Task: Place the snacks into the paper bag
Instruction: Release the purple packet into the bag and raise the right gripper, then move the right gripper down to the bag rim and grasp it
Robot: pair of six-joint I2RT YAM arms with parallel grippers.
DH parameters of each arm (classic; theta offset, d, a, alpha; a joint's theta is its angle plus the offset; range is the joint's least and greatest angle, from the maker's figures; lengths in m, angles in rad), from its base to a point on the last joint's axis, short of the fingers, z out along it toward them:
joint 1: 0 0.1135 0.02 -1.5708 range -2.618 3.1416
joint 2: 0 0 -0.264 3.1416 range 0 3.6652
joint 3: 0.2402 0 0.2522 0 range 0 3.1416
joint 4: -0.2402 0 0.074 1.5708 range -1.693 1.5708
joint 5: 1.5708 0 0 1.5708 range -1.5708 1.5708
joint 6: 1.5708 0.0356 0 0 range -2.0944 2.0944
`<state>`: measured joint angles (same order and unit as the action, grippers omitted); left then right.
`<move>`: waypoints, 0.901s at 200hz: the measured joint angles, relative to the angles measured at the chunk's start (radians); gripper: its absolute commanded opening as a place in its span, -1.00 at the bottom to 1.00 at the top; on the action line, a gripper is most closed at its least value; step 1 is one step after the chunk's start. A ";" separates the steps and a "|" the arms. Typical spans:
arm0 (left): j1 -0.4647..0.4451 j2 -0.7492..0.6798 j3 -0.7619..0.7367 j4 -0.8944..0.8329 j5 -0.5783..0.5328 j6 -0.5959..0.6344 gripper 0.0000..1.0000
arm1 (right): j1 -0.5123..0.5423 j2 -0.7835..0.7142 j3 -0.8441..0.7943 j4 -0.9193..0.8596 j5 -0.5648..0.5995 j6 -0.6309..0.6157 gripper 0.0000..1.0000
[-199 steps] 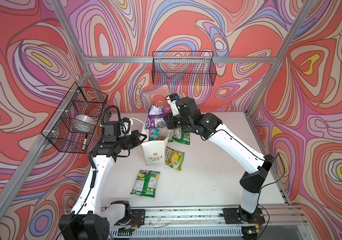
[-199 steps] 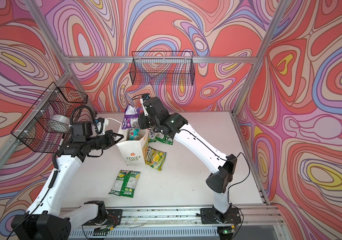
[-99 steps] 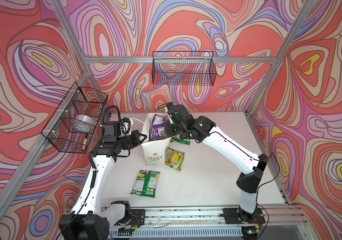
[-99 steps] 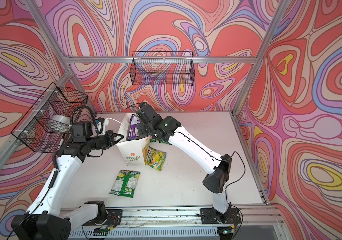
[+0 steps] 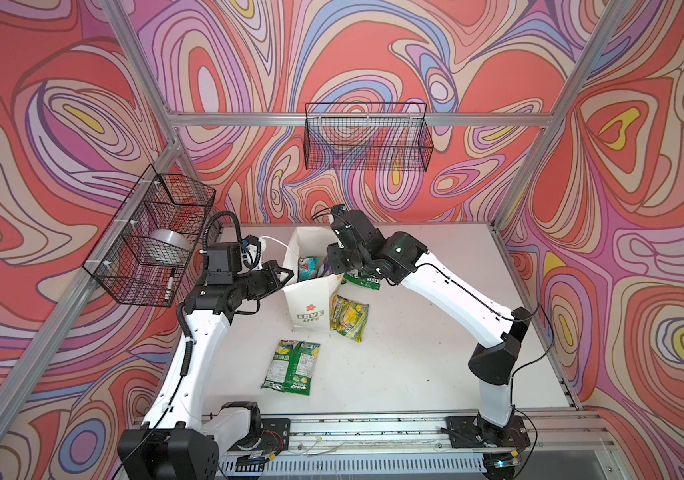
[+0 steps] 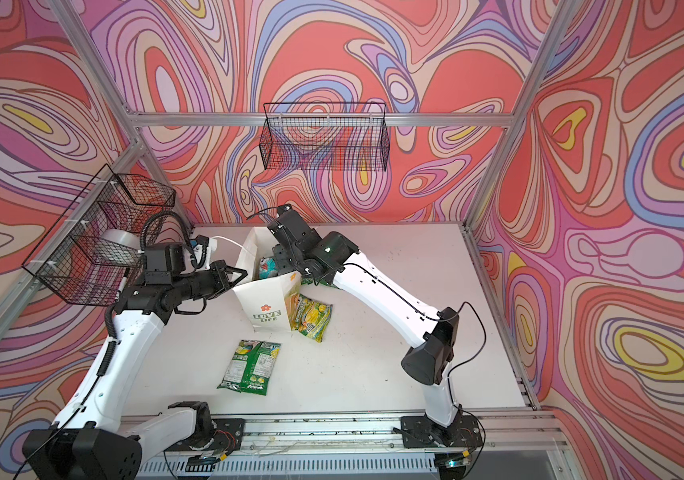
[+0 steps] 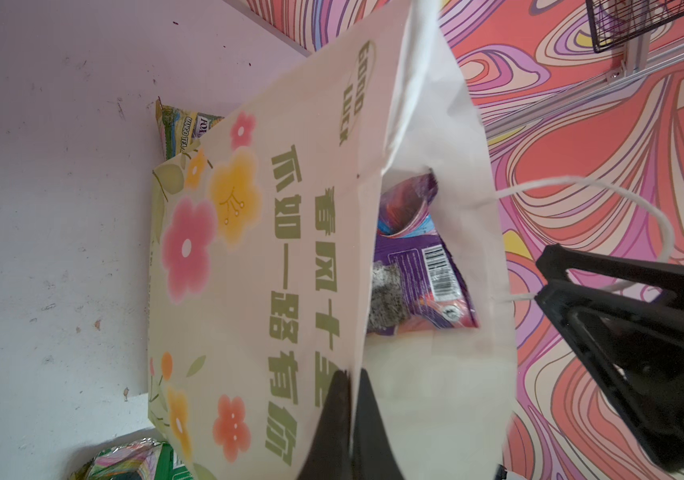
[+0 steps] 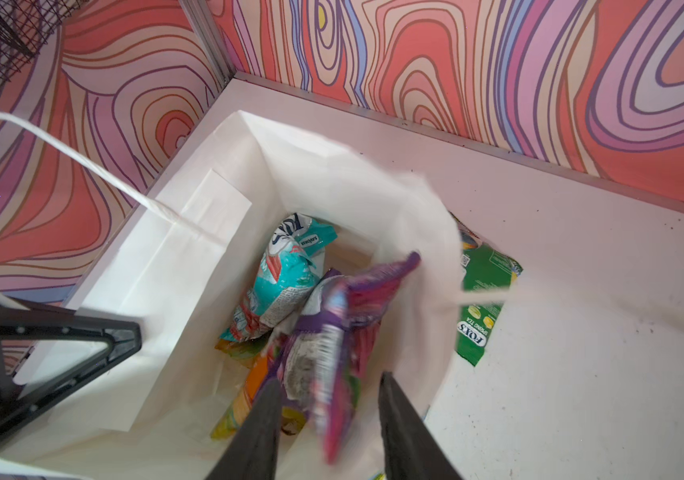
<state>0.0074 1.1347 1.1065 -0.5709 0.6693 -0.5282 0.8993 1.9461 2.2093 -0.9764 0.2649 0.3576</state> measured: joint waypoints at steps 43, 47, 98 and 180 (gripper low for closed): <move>0.000 0.000 0.000 0.000 0.000 0.000 -1.00 | 0.000 0.000 0.001 0.019 -0.008 -0.009 0.32; 0.000 0.000 0.000 0.000 0.000 0.000 -1.00 | 0.000 0.000 0.001 0.023 -0.012 -0.010 0.33; 0.000 0.000 0.000 0.000 -0.001 0.000 -1.00 | 0.011 -0.018 0.068 0.054 -0.046 -0.053 0.56; 0.000 0.000 0.000 0.000 -0.007 0.000 -1.00 | 0.019 -0.280 -0.037 0.124 0.101 -0.054 0.97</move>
<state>0.0078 1.1347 1.1061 -0.5709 0.6624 -0.5278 0.9188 1.6661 2.1719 -0.8524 0.3664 0.3038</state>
